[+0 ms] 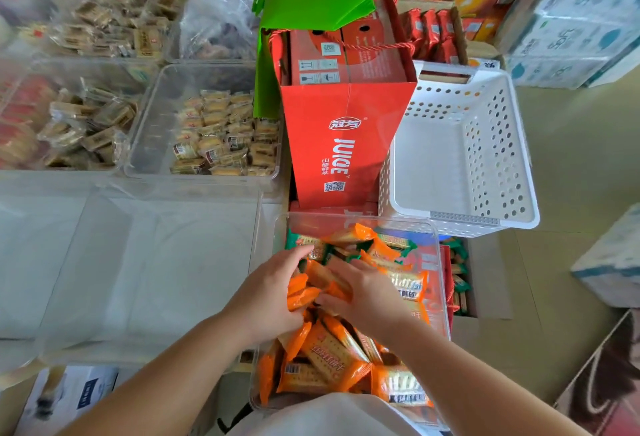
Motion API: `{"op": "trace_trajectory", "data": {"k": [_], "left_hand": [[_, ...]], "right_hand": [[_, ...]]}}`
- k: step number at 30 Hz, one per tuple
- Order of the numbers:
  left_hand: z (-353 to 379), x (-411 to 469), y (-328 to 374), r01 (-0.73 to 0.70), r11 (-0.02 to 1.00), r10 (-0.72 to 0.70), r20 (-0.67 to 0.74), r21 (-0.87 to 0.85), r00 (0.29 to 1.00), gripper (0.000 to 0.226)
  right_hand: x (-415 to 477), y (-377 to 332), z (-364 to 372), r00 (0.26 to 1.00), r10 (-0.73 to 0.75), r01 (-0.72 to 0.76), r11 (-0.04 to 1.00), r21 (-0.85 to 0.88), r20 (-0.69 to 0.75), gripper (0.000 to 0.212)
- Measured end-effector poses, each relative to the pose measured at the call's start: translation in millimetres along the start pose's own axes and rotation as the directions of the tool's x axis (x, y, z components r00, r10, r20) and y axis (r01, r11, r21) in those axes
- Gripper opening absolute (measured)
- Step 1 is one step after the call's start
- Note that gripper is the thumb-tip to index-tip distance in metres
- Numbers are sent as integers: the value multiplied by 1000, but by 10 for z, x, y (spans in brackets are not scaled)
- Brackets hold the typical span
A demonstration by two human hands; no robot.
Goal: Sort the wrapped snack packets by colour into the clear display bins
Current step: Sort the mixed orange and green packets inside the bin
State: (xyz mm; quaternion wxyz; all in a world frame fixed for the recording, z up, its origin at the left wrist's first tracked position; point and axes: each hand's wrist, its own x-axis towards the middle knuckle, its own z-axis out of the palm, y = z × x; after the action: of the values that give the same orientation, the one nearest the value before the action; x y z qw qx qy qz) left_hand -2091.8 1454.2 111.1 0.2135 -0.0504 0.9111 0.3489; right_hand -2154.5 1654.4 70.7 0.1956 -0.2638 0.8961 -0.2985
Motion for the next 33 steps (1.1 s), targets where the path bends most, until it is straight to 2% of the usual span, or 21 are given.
{"op": "trace_trajectory", "data": {"k": [2,3,5,7,11,13,15,16,17,19,21,24,26,30,33], "left_hand": [[42,16,7,-11,999,8,51,51,999,107],[60,37,-1,-22,997,18,60,73,998,105],[81,77,-23,-36,996,35,13,78,999,86],[84,85,-42,-10,998,15,-81,65,997,68],[94,-16,-68,26,995,-10,-171,91,985,60],[88,-115,-84,45,997,-29,-226,65,974,59],[65,-212,-103,65,997,-53,-310,29,949,57],[40,-260,-109,86,996,-81,-342,-2,936,55],[14,-301,-105,109,994,-113,-364,-33,924,54],[-31,-356,-95,155,985,-170,-368,-70,914,51],[-58,-378,-93,178,981,-194,-352,-78,916,50],[-70,-395,-116,201,975,-222,-332,-96,917,49],[-75,-406,-137,213,971,-236,-333,-103,913,50],[-86,-407,-144,241,961,-272,-336,-133,902,52],[-89,-401,-171,227,962,-265,-326,-150,908,53]], "right_hand": [[-2,-37,8,999,1,-3,998,62,33,55],[5,-60,-6,998,24,-30,993,118,56,59],[33,-118,-34,988,78,-104,973,204,135,73],[74,-184,-62,974,80,-128,965,227,211,78],[214,-209,-195,950,57,-139,958,251,308,73],[286,-194,-239,926,31,-164,931,327,375,72],[350,-212,-246,928,-10,-181,863,472,373,59],[401,-225,-226,940,-2,-178,852,492,342,50],[474,-227,-196,952,31,-169,882,440,304,45],[664,-183,-114,967,73,-118,977,179,244,42],[830,-167,-17,946,80,-67,996,-51,313,56],[974,-189,146,875,136,-44,978,-204,465,78],[1013,-207,235,885,142,6,948,-318,443,86],[1018,-203,257,918,96,110,871,-479,385,70],[928,-134,258,900,76,167,850,-500,429,63]]}}
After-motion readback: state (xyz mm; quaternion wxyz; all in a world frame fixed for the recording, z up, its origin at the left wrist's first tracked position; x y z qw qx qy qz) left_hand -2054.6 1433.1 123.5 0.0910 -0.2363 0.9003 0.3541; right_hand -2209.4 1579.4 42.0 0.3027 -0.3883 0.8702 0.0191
